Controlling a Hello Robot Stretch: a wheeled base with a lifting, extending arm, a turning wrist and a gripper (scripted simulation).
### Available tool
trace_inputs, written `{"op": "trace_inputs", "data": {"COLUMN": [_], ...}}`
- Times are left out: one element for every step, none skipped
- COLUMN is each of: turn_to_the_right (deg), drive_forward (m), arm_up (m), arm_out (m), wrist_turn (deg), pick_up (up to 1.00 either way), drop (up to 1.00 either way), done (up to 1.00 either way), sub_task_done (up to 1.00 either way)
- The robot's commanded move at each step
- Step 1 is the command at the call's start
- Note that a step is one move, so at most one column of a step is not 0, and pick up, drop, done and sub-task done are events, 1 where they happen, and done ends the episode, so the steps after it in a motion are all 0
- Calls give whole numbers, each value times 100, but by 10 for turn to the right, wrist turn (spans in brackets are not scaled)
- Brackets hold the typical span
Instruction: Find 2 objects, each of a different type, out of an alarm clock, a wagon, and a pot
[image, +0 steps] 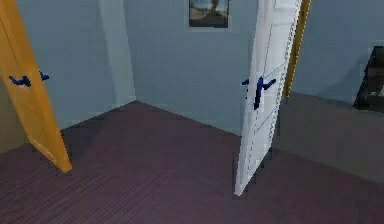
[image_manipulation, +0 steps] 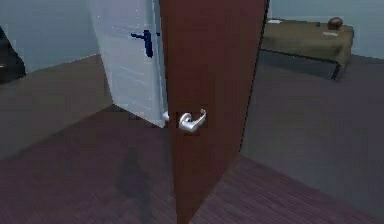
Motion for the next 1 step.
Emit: {"op": "trace_inputs", "data": {"turn_to_the_right": [330], "drive_forward": [0], "arm_up": [0], "arm_out": [0], "wrist_turn": [0], "pick_up": [0], "drop": [0], "done": [0], "sub_task_done": [0]}}
